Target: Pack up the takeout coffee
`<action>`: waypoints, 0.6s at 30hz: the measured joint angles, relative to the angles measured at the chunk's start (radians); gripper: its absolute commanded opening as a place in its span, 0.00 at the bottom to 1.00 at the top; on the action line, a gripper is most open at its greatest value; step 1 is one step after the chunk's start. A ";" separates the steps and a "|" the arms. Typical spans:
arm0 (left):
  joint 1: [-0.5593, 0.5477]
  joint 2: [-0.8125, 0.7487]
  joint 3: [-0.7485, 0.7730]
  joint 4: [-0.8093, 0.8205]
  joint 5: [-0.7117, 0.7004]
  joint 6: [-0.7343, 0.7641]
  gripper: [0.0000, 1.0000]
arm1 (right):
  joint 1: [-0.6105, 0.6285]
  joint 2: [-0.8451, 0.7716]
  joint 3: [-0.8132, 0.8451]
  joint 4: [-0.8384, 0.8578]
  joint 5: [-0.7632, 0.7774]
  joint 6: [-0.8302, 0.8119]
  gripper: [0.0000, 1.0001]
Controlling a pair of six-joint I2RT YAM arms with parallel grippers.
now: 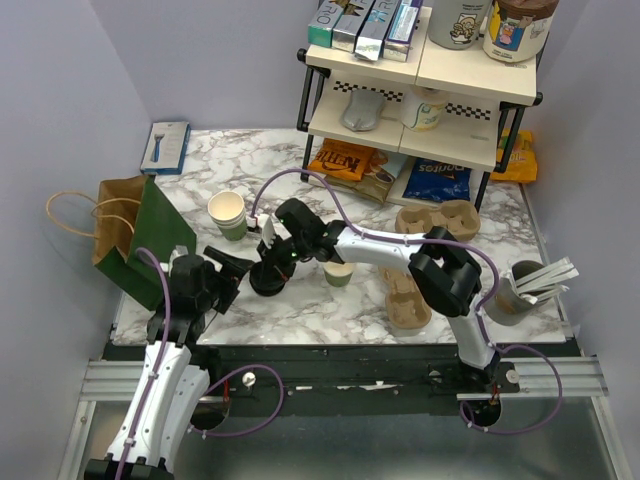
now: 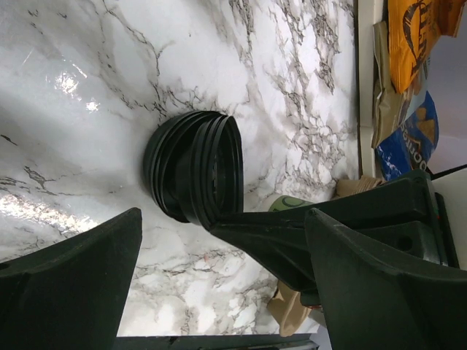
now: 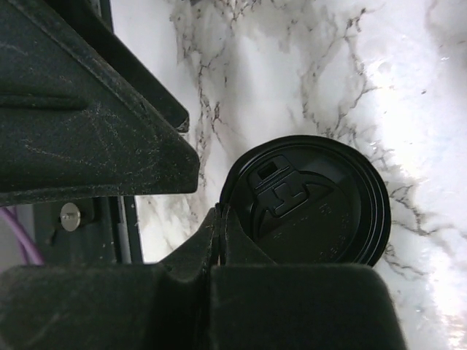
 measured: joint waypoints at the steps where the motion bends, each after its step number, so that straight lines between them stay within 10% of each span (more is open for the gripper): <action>1: 0.000 -0.008 -0.003 -0.001 0.000 -0.001 0.96 | 0.000 0.001 0.000 -0.002 -0.006 0.012 0.01; 18: 0.000 -0.148 -0.183 -0.027 0.021 -0.084 0.77 | -0.013 0.003 -0.021 0.026 0.077 0.193 0.01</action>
